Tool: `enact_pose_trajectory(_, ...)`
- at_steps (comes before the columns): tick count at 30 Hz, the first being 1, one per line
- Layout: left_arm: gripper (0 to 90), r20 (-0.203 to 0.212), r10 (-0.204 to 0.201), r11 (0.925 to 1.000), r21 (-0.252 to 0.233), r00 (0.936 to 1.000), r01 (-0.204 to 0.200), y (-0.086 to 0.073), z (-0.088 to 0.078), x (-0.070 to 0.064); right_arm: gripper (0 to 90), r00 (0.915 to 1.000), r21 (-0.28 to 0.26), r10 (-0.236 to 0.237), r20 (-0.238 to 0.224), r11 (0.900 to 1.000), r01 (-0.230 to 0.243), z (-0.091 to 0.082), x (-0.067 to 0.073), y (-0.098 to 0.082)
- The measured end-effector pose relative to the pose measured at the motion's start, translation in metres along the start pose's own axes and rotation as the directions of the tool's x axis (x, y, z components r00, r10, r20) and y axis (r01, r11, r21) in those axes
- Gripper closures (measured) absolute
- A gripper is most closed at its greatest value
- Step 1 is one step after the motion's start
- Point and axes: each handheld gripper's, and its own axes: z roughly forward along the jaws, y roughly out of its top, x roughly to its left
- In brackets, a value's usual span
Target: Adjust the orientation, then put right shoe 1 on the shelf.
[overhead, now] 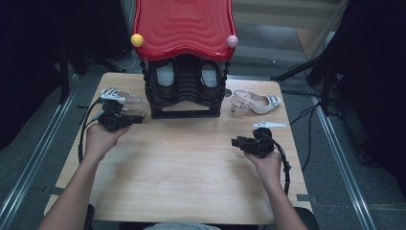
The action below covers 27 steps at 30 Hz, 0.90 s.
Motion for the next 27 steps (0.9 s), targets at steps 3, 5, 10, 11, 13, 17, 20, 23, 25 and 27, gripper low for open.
enact_pose_trajectory(3, 90.0, -0.010, -0.017, 0.9998, -0.013, 0.9998, 0.016, 0.001, 0.000, 0.004, 65.7, 1.0000, 0.014, 0.009, 0.003, 1.000, -0.009, 0.002, -0.002, -0.001)
enact_pose_trajectory(5, 90.0, -0.029, -0.034, 0.9990, -0.030, 0.9990, 0.033, 0.002, -0.001, 0.007, 65.3, 1.0000, 0.017, 0.002, 0.002, 1.000, -0.002, 0.003, -0.002, -0.001)
enact_pose_trajectory(10, 90.0, -0.051, -0.069, 0.9966, -0.049, 0.9963, 0.067, 0.010, -0.005, 0.021, 63.5, 0.9998, 0.004, 0.020, 0.005, 1.000, -0.020, 0.001, -0.003, -0.003)
enact_pose_trajectory(11, 90.0, -0.055, -0.074, 0.9958, -0.058, 0.9957, 0.071, 0.013, -0.006, 0.024, 63.5, 0.9998, 0.008, 0.019, 0.008, 1.000, -0.019, 0.001, -0.003, -0.003)
enact_pose_trajectory(13, 90.0, -0.076, -0.083, 0.9949, -0.063, 0.9936, 0.078, 0.018, -0.007, 0.031, 63.5, 0.9998, 0.006, 0.020, 0.008, 1.000, -0.020, 0.000, -0.003, -0.003)
enact_pose_trajectory(17, 90.0, -0.105, -0.095, 0.9943, -0.058, 0.9900, 0.089, 0.031, -0.006, 0.044, 63.2, 0.9995, -0.004, 0.031, 0.007, 1.000, -0.031, 0.000, -0.006, -0.002)
enact_pose_trajectory(20, 90.0, -0.136, -0.104, 0.9931, -0.069, 0.9852, 0.095, 0.038, -0.004, 0.052, 63.2, 0.9992, -0.008, 0.041, 0.005, 0.999, -0.041, -0.001, -0.007, -0.002)
enact_pose_trajectory(23, 90.0, -0.157, -0.115, 0.9927, -0.055, 0.9809, 0.107, 0.044, 0.000, 0.061, 64.0, 0.9992, -0.008, 0.040, -0.001, 0.999, -0.040, -0.001, -0.007, -0.002)
enact_pose_trajectory(25, 90.0, -0.171, -0.124, 0.9917, -0.054, 0.9775, 0.117, 0.046, 0.003, 0.067, 64.0, 0.9993, -0.002, 0.038, -0.003, 0.999, -0.038, 0.000, -0.006, -0.003)
enact_pose_trajectory(27, 90.0, -0.187, -0.126, 0.9915, -0.056, 0.9743, 0.117, 0.049, 0.005, 0.072, 63.8, 0.9993, -0.001, 0.036, -0.002, 0.999, -0.036, 0.001, -0.006, -0.003)
